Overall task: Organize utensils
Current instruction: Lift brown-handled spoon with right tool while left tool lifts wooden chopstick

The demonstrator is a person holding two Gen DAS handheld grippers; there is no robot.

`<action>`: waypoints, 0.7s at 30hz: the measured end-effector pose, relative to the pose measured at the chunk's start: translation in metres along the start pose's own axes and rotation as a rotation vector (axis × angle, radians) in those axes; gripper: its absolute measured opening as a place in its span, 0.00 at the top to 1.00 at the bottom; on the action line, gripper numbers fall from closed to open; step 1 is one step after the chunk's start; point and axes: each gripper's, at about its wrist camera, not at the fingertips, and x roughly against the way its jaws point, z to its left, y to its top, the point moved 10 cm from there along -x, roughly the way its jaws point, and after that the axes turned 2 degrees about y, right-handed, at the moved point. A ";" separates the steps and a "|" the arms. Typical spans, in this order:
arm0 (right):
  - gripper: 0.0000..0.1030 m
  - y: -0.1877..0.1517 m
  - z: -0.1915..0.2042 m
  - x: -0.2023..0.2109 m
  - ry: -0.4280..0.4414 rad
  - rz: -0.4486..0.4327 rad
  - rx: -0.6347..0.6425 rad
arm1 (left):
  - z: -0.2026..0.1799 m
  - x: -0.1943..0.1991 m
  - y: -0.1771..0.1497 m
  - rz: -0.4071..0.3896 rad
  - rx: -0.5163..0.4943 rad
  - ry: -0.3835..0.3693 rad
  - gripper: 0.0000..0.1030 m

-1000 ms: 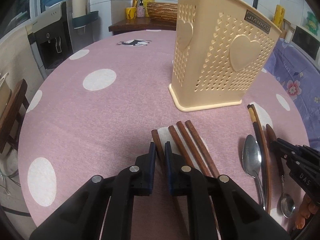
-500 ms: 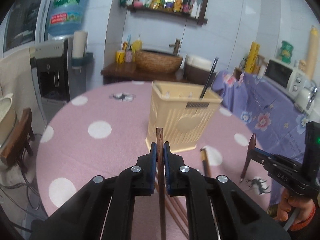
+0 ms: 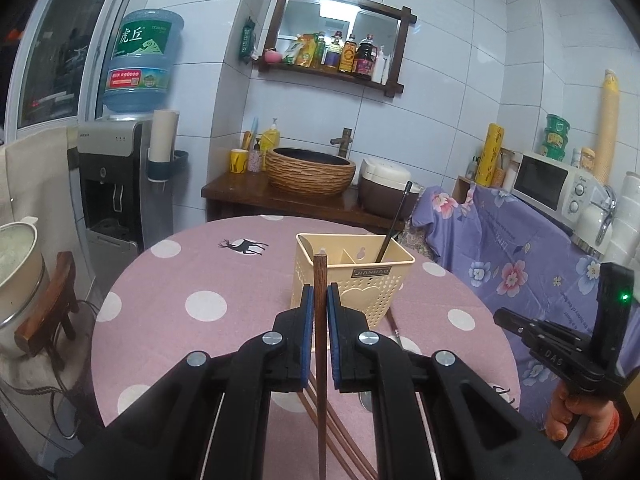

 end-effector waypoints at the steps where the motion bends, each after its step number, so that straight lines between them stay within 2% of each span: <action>1: 0.99 -0.001 -0.003 -0.003 -0.008 0.006 -0.002 | 0.000 0.002 0.000 -0.001 0.000 -0.003 0.92; 4: 0.97 -0.006 -0.013 -0.018 -0.003 0.038 -0.046 | -0.003 0.003 0.000 -0.002 -0.006 -0.007 0.92; 6: 0.79 -0.009 -0.027 -0.035 -0.018 0.064 -0.083 | -0.004 0.004 0.000 -0.003 -0.008 -0.007 0.92; 7: 0.60 -0.012 -0.034 -0.045 -0.030 0.083 -0.094 | -0.004 0.004 0.000 -0.004 -0.007 -0.008 0.92; 8: 0.59 -0.015 -0.042 -0.056 -0.045 0.102 -0.109 | -0.005 0.005 0.000 -0.006 -0.006 -0.010 0.92; 10: 0.59 -0.024 -0.057 -0.084 -0.063 0.170 -0.143 | -0.005 0.007 0.000 -0.008 -0.009 -0.015 0.92; 13: 0.66 -0.028 -0.068 -0.123 -0.092 0.237 -0.147 | -0.005 0.008 0.000 -0.012 -0.010 -0.015 0.92; 18: 0.72 -0.026 -0.073 -0.180 -0.067 0.305 -0.189 | -0.004 0.008 0.001 -0.014 -0.004 -0.014 0.92; 21: 0.75 -0.023 -0.075 -0.207 -0.096 0.331 -0.170 | -0.004 0.010 0.000 -0.016 -0.004 -0.018 0.92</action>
